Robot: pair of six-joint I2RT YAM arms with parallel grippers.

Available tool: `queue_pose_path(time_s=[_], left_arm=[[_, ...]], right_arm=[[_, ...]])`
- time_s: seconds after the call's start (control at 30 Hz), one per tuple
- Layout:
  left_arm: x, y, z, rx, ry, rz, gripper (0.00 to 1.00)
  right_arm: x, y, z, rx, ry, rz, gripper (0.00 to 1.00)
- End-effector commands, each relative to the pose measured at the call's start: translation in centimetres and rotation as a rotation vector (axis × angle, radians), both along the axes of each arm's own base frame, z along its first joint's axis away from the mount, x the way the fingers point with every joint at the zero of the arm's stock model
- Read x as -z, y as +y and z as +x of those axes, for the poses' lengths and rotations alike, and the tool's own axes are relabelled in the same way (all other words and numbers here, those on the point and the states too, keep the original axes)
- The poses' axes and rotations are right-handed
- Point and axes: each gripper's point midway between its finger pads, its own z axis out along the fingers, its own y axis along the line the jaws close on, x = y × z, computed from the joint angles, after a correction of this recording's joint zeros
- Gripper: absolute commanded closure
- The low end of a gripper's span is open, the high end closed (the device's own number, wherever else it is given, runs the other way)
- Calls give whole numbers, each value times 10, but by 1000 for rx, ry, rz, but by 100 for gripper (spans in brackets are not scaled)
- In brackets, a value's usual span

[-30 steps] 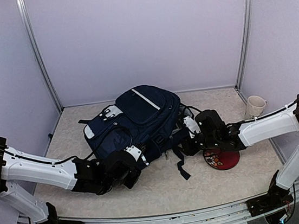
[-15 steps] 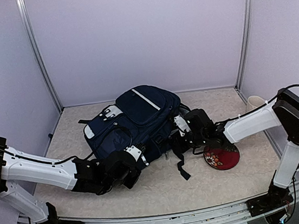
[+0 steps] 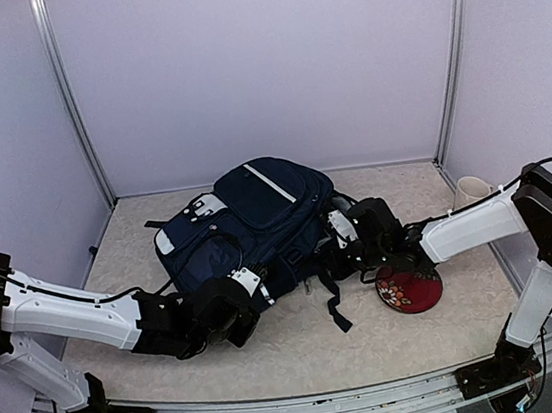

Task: Pack the student bag
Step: Zip the student bag into the largest pocket of the bag.

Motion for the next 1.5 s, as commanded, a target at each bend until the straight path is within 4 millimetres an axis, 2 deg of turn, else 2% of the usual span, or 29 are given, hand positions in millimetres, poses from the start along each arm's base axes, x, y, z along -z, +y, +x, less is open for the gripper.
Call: queue_pose_path(time_s=[0.0,0.27,0.3,0.37,0.47,0.6,0.63,0.7,0.73,0.83,1.03,1.2,1.3,1.37,1.47], left_arm=[[-12,6,1,-27,-10,-43,100],[-12,3,1,-23,-13,-39,100],[-12,3,2,-23,-13,-36,100],[-11,1,1,-17,-10,-36,100],[-10,0,0,-12,-10,-33,100],[-7,-1,-1,-7,-6,-30,100],[-7,-1,-1,-8,-4,-30,100],[-6,0,-2,-8,-3,-29,100],[-6,0,-2,-10,-4,-27,100],[-5,6,0,-27,-7,-17,100],[4,38,11,-156,12,3,100],[-9,58,18,-246,-21,-35,100],[-22,80,26,-351,-55,-77,100],[-34,97,31,-422,-88,-120,100],[-53,121,41,-501,-122,-210,100]], right_arm=[[-16,-12,5,9,-33,37,100],[-10,-1,14,16,-16,50,100],[-8,1,16,21,-14,46,99],[-6,4,19,27,-9,51,89],[-6,8,23,33,-11,66,86],[-8,11,27,43,-16,82,87],[-8,11,27,44,-16,87,89],[-10,11,27,47,-20,90,100],[-10,8,28,60,-23,87,100],[-10,-12,30,129,-31,55,100],[0,-76,35,254,-15,-119,100],[0,-131,37,335,-1,-223,100],[-3,-158,39,372,12,-230,100],[-7,-164,40,357,18,-221,100],[-8,-145,32,244,37,-196,100]])
